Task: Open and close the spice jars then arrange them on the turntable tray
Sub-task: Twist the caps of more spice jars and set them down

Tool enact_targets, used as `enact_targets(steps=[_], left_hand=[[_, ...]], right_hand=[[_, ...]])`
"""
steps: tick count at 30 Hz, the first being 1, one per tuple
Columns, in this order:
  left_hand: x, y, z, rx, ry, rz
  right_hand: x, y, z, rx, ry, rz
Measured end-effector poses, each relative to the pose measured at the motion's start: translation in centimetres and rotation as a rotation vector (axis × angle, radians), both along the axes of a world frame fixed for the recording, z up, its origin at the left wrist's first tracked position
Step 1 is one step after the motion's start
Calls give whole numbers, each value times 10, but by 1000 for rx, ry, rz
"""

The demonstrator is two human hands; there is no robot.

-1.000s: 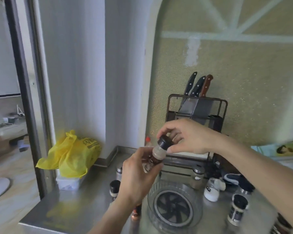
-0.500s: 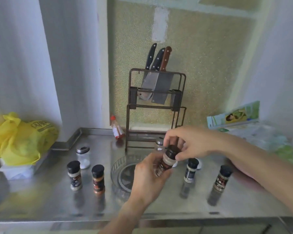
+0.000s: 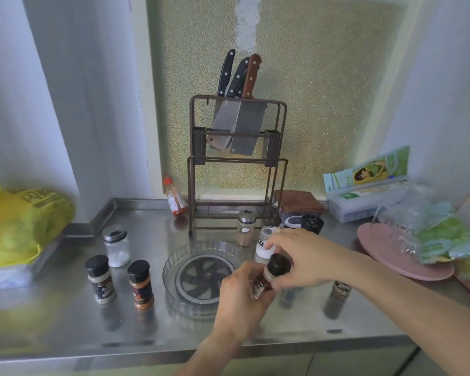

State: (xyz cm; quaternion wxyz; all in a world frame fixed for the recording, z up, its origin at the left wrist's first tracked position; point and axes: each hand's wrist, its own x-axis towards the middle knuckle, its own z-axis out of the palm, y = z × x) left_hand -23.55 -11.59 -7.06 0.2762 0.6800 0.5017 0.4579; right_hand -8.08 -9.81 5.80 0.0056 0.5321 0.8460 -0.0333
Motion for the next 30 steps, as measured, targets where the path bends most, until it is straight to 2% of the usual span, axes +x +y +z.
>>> enact_targets(steps=[2, 5, 6, 8, 12, 16, 19, 23, 27, 30], left_hand=[[2, 2, -5, 3, 15, 5], [4, 0, -9, -11, 9, -2], [6, 0, -10, -13, 12, -4], [9, 2, -11, -14, 16, -8], [11, 2, -9, -23, 4, -24], [13, 2, -11, -13, 1, -29], [14, 2, -12, -8, 3, -27], [15, 1, -12, -1, -19, -32], [14, 0, -14, -3, -25, -22], [13, 0, -16, 12, -27, -5]], right_hand=[[3, 0, -2, -43, -7, 18], [5, 3, -18, 59, -48, -27], [6, 1, -17, 37, -53, -36], [8, -2, -14, -44, 0, -25], [12, 0, -19, 40, 12, -82], [16, -4, -18, -33, 75, -37], [16, -2, -18, 60, 19, -97], [19, -7, -18, 0, 79, -63], [16, -9, -24, 94, 30, -122], [17, -13, -28, -27, 138, -92]])
